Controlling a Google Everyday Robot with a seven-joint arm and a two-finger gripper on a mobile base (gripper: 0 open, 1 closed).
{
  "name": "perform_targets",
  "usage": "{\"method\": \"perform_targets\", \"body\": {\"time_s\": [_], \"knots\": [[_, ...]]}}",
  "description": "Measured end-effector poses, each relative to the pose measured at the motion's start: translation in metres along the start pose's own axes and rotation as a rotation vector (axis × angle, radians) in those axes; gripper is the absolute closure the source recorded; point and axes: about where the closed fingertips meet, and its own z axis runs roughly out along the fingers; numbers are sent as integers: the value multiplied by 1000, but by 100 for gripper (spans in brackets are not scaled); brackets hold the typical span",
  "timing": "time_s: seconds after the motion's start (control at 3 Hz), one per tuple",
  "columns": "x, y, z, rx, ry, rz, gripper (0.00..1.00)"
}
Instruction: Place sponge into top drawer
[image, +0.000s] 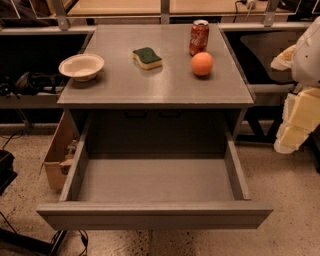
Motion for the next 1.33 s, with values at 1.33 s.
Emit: {"method": "perform_targets", "body": {"time_s": [1.33], "knots": [[-34,-139,65,153,-344,181,0]]}}
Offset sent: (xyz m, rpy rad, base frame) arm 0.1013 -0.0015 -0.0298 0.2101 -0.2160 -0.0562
